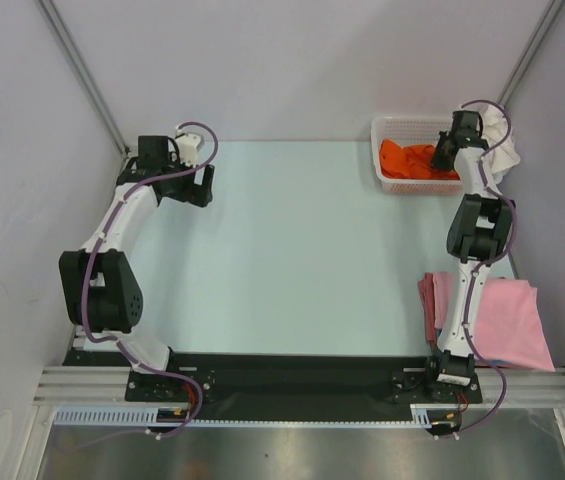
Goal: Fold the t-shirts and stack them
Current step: Grab the tshirt from the pile, then move the tshirt to the center of the board
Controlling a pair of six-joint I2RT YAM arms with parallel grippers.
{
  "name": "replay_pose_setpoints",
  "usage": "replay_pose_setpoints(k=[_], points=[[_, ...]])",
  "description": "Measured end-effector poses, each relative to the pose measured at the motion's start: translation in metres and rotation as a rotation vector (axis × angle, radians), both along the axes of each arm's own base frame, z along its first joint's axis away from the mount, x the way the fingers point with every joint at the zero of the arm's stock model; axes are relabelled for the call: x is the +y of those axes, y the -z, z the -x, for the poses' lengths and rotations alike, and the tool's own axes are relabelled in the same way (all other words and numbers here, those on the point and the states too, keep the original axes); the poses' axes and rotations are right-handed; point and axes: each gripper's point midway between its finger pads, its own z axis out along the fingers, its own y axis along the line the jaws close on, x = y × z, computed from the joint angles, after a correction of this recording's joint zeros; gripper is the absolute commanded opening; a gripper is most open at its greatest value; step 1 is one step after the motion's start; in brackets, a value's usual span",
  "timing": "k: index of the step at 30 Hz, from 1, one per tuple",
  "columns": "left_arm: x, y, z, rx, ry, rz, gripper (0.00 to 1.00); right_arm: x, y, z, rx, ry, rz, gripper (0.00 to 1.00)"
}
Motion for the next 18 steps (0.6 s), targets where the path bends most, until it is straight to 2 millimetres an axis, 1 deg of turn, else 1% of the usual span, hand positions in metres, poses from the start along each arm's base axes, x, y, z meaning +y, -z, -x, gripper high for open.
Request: replay_pose_setpoints(k=[3,4,5,7,9,10,12,15,17,18], points=[[0.0,0.001,0.001,0.003,0.005,-0.005,1.0,-0.003,-0.018,0.008,-0.008,0.021,0.044,0.0],[0.0,0.001,0.001,0.004,0.008,-0.008,1.0,-0.004,-0.027,0.011,-0.015,0.027,0.061,0.0],[0.001,0.0,0.001,0.003,0.01,-0.01,1.0,-0.005,-0.041,0.013,-0.031,0.03,0.081,0.0],[0.001,0.0,0.002,0.002,0.012,-0.013,1.0,-0.006,-0.072,0.015,-0.072,0.031,0.131,0.0],[0.001,-0.003,0.004,-0.002,0.015,-0.017,1.0,-0.005,-0.107,0.019,-0.12,0.031,0.174,0.0],[0.002,-0.006,0.005,-0.006,0.013,-0.021,1.0,-0.002,-0.123,0.022,-0.142,0.028,0.189,0.0],[0.003,-0.013,0.008,-0.021,0.013,-0.029,1.0,0.006,-0.163,0.027,-0.2,0.013,0.22,0.0],[0.007,-0.027,0.014,-0.057,0.009,-0.038,1.0,0.03,-0.222,0.04,-0.298,-0.037,0.252,0.0],[0.011,-0.037,0.018,-0.081,0.001,-0.037,1.0,0.058,-0.26,0.052,-0.366,-0.098,0.265,0.0],[0.013,-0.042,0.019,-0.092,-0.002,-0.034,1.0,0.078,-0.28,0.059,-0.409,-0.139,0.27,0.0]])
